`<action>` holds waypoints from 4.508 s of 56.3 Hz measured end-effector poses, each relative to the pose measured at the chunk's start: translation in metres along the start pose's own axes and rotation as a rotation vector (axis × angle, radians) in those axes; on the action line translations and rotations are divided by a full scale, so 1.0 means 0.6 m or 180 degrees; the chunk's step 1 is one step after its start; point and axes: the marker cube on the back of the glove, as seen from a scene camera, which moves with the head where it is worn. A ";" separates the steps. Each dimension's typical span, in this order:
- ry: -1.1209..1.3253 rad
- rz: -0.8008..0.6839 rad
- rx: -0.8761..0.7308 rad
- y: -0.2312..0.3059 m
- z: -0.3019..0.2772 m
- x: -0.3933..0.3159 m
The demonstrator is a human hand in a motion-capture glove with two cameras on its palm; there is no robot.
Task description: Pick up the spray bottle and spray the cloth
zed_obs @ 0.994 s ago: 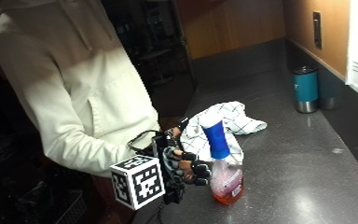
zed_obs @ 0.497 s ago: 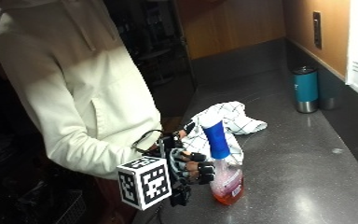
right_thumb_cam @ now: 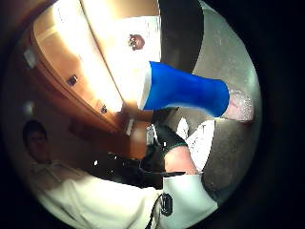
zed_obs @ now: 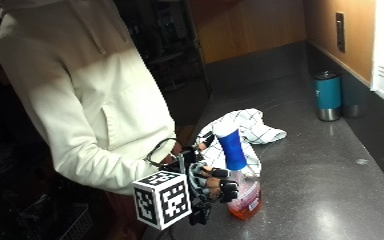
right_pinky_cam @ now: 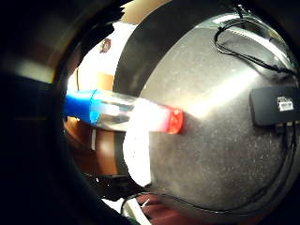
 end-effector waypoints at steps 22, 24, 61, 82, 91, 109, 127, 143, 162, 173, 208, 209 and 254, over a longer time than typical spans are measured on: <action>-0.0065 0.0039 -0.0154 -0.007 0.031 0.018; -0.0082 0.0052 -0.0163 -0.006 0.034 0.019; -0.0220 0.0042 -0.0334 -0.011 0.083 0.032; -0.0061 0.0104 0.0075 -0.029 0.101 0.031; -0.0095 0.0183 0.0161 -0.034 0.109 0.030; -0.0123 0.0186 0.0243 -0.037 0.111 0.026; -0.0126 0.0172 0.0077 -0.034 0.121 0.017; -0.0157 0.0147 0.0025 -0.034 0.127 0.013; -0.0243 0.0039 -0.0055 -0.034 0.140 -0.024; -0.0284 -0.0033 -0.0126 -0.038 0.148 -0.060; 0.0373 -0.1075 -0.1122 0.004 0.252 -0.292; 0.0449 -0.1104 -0.1184 0.005 0.255 -0.297; 0.3622 -0.2188 -0.2558 0.122 0.408 -0.445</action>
